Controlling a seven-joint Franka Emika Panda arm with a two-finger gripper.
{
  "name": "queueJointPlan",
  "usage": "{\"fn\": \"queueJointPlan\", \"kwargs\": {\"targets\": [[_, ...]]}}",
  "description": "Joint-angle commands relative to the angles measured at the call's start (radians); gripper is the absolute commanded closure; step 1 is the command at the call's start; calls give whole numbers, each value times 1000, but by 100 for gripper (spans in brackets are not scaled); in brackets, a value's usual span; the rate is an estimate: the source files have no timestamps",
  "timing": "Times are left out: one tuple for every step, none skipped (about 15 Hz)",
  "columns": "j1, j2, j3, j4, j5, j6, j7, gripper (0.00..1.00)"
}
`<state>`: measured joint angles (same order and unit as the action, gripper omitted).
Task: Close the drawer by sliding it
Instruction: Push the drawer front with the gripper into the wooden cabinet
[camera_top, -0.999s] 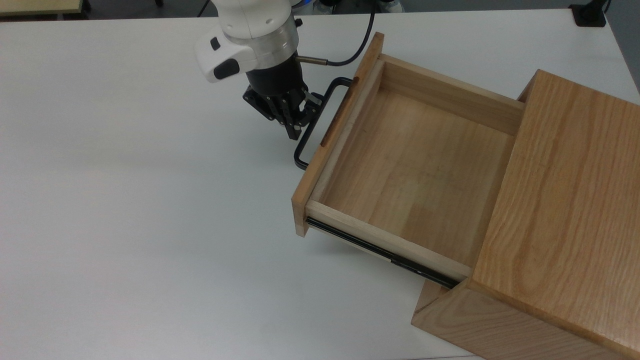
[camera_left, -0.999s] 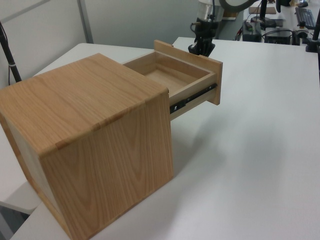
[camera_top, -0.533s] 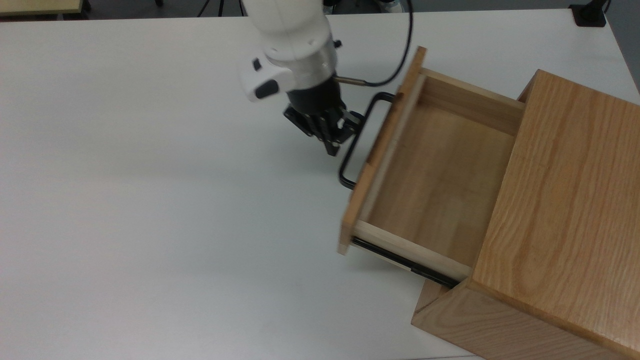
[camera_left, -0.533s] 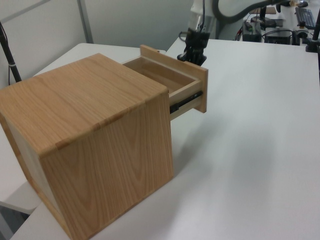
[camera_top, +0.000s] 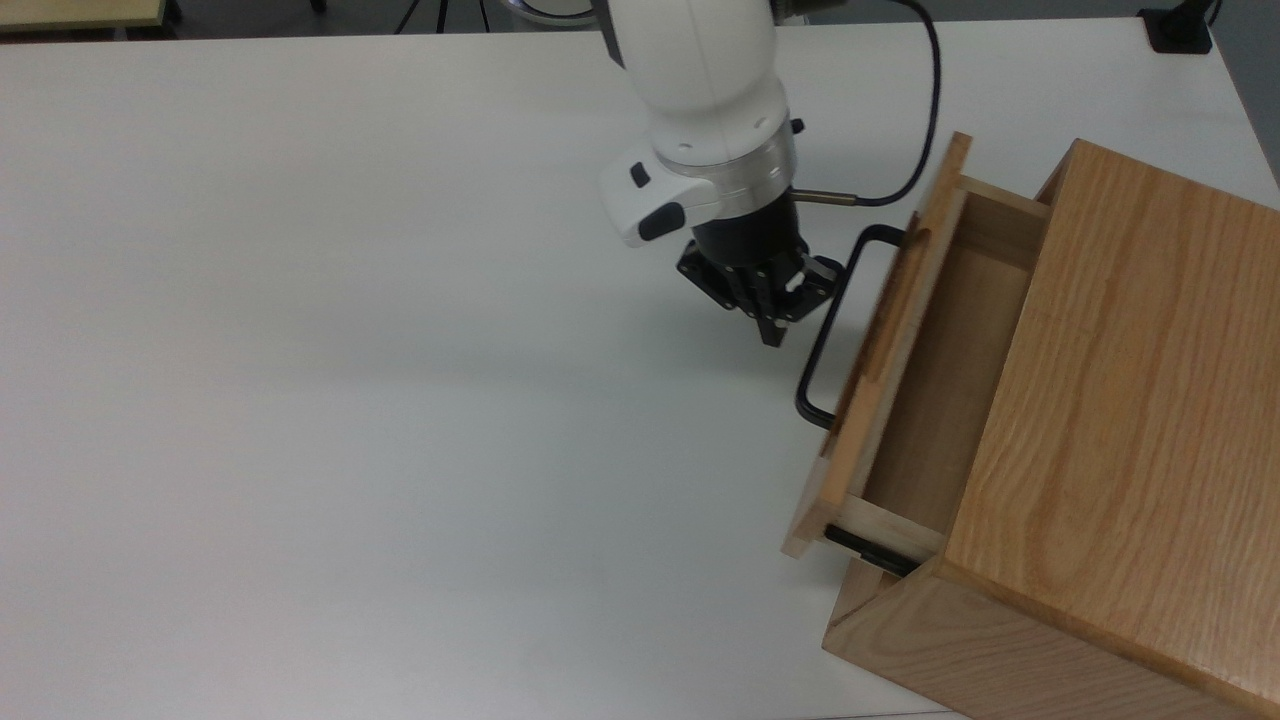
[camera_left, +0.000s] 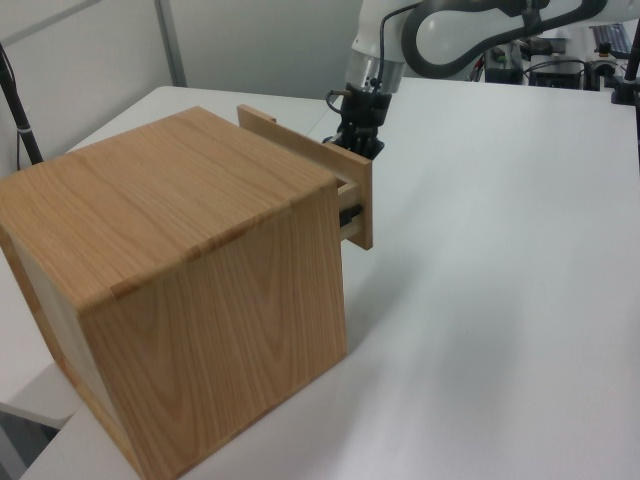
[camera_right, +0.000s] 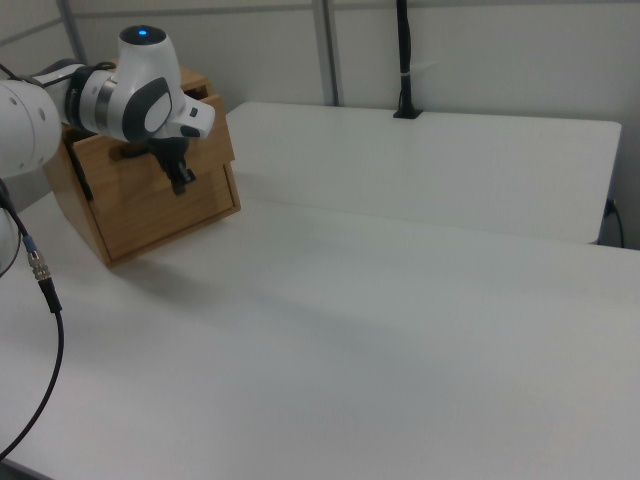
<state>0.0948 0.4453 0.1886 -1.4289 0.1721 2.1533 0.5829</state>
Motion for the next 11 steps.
{"fn": "queueJointPlan", "kwargs": {"targets": [[37,41,-8,38,-11,71,55,100],[46,52,-8,51,-23,91,67,100],[62,65,-12,59,-35,105,80,100],[71,75,-14,70,-39,118,90,100],[71,85,-14,80,-39,131,104,100],[72,95,-14,91,-39,143,113,100],[74,96,-14,91,-39,149,120,100],[83,98,-14,93,-39,160,121,100],[86,98,-14,93,-39,169,123,100],[88,98,-14,93,-39,178,130,100],[95,98,-14,93,-39,194,144,100]]}}
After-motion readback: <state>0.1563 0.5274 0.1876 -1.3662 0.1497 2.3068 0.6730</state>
